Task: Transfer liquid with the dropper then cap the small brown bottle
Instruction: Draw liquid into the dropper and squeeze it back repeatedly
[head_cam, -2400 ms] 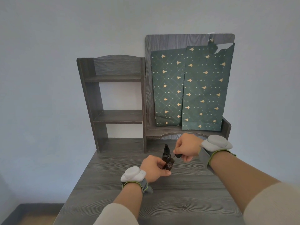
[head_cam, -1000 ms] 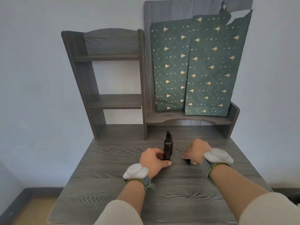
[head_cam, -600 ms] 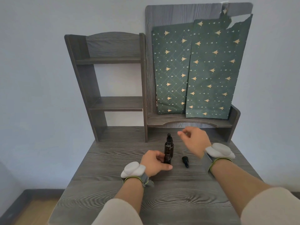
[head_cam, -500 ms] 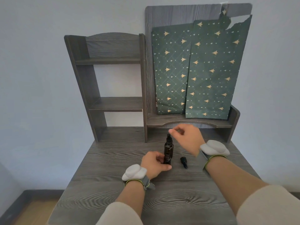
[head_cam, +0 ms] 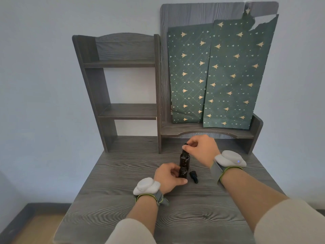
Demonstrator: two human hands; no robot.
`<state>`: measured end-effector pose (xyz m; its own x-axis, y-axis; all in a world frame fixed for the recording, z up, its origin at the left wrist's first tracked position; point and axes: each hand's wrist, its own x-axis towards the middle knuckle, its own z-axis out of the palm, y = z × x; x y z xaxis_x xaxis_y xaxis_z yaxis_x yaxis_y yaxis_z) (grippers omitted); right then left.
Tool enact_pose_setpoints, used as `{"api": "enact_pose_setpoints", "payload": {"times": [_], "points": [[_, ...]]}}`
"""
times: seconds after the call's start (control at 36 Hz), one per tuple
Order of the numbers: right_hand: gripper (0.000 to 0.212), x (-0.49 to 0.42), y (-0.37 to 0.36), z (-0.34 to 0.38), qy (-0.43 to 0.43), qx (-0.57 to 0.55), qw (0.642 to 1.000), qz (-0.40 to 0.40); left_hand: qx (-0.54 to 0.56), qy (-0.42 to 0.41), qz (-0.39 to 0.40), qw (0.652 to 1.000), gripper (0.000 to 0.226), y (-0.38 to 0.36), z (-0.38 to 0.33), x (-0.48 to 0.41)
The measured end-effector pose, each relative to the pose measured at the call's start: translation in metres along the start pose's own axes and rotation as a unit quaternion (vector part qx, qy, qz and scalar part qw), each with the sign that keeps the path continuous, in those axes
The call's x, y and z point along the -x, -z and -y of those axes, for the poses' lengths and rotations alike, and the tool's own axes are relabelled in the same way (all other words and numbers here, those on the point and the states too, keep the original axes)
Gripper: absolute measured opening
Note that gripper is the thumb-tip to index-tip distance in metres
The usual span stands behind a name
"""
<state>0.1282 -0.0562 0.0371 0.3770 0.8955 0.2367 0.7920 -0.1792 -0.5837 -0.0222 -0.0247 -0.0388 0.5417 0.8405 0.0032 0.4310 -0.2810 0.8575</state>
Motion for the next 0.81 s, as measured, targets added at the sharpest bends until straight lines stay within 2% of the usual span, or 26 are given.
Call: {"api": "enact_pose_setpoints", "payload": {"times": [0.64, 0.81], "points": [[0.008, 0.002, 0.005, 0.012, 0.002, 0.027, 0.999, 0.026, 0.007, -0.009, -0.014, 1.0, 0.035, -0.002, 0.003, -0.001], [0.013, 0.004, 0.005, 0.011, 0.007, 0.026, 0.999, 0.023, 0.003, -0.009, -0.013, 1.0, 0.037, -0.002, 0.004, -0.001]]}}
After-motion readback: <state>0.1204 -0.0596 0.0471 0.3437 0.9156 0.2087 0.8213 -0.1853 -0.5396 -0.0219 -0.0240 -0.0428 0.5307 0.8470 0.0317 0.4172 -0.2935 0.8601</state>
